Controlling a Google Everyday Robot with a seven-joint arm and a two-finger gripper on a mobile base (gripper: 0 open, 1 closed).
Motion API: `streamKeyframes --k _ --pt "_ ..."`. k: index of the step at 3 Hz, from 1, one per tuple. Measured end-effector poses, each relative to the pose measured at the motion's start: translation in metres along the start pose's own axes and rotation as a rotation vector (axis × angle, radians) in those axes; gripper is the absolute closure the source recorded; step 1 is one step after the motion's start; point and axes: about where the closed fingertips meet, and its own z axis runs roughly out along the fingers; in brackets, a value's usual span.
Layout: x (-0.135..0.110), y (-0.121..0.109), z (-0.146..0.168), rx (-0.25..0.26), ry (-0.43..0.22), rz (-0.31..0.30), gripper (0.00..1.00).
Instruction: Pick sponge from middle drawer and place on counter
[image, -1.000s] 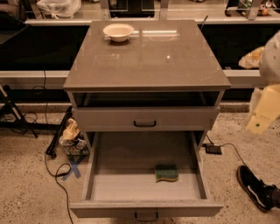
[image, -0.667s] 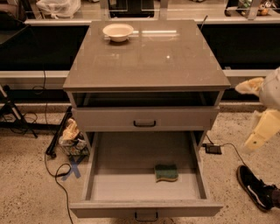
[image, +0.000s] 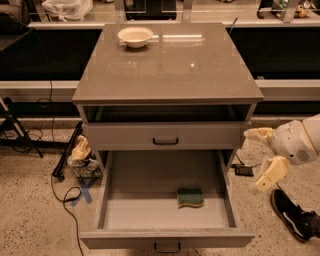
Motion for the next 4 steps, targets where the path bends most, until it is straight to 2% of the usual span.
streamKeyframes --k 1,2,3,4 --pt "0.0 0.0 0.0 0.0 0.0 0.0 0.0" --pt "0.025 -0.01 0.028 -0.005 -0.012 -0.043 0.0" --pt "0.062 -0.03 0.066 -0.01 -0.046 -0.102 0.0" --pt "0.096 -0.044 0.108 -0.043 -0.088 -0.138 0.0"
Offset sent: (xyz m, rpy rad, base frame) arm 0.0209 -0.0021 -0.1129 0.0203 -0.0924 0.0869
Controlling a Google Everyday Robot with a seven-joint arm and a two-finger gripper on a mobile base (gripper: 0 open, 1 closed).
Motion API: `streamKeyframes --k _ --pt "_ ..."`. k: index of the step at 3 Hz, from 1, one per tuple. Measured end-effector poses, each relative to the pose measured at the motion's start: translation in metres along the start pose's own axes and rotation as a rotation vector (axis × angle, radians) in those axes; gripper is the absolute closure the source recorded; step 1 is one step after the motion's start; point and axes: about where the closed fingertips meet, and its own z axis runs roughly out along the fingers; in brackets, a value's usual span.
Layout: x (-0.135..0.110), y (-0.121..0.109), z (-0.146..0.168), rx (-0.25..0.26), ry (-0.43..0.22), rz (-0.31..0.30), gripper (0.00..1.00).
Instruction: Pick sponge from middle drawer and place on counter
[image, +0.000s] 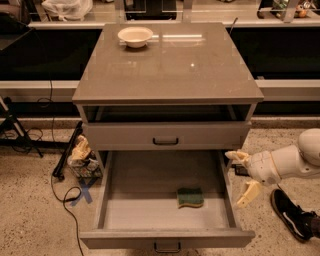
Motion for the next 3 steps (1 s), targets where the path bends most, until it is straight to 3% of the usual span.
streamKeyframes --k 2,3 --pt "0.004 -0.002 0.007 0.002 0.01 -0.034 0.0" --pt "0.018 -0.015 0.022 -0.007 0.022 -0.12 0.0"
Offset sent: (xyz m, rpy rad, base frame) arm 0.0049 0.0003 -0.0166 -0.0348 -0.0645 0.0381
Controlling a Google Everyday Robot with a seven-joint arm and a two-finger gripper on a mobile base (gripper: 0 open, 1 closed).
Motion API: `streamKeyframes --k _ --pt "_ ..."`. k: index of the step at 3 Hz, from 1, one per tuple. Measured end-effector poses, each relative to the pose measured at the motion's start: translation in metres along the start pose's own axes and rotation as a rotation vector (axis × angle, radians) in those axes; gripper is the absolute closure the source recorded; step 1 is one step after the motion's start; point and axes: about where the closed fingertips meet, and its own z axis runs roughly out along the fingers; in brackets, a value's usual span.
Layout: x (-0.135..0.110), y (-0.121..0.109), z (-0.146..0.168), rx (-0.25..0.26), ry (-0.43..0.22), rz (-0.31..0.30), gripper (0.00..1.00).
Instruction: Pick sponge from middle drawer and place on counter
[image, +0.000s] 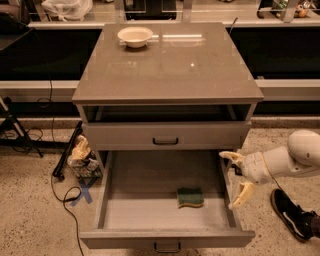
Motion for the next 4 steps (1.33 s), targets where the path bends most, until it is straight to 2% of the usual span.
streamKeyframes --k 1,2,3,4 --pt "0.023 -0.016 0.02 -0.015 0.012 -0.044 0.0" --pt "0.061 -0.03 0.048 -0.003 0.008 -0.047 0.0" --pt "0.101 -0.037 0.096 0.016 -0.005 -0.036 0.0" --pt "0.101 -0.037 0.096 0.016 -0.005 -0.036 0.0"
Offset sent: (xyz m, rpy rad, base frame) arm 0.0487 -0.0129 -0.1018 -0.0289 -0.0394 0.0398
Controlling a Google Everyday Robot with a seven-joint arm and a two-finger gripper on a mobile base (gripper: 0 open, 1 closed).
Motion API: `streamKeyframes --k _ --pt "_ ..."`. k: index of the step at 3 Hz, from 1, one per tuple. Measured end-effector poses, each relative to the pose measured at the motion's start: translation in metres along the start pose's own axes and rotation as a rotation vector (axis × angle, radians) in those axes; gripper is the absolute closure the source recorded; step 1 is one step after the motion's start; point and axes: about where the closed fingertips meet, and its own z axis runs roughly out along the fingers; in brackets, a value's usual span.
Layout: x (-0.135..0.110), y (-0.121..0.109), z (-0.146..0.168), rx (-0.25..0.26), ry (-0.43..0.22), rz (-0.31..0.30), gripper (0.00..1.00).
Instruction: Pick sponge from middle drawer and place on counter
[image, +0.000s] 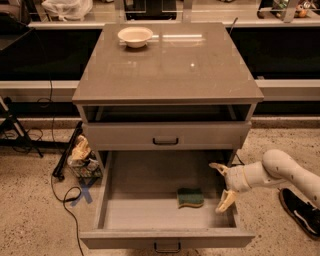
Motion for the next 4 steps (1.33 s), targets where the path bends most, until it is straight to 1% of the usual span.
streamKeyframes --k 1,2,3,4 --pt "0.01 0.004 0.022 -0.01 0.015 0.023 0.0" --pt "0.024 0.011 0.055 -0.027 0.042 0.036 0.0" --pt "0.027 0.015 0.082 -0.048 0.052 0.017 0.0" --pt "0.03 0.015 0.102 -0.064 0.057 0.005 0.0"
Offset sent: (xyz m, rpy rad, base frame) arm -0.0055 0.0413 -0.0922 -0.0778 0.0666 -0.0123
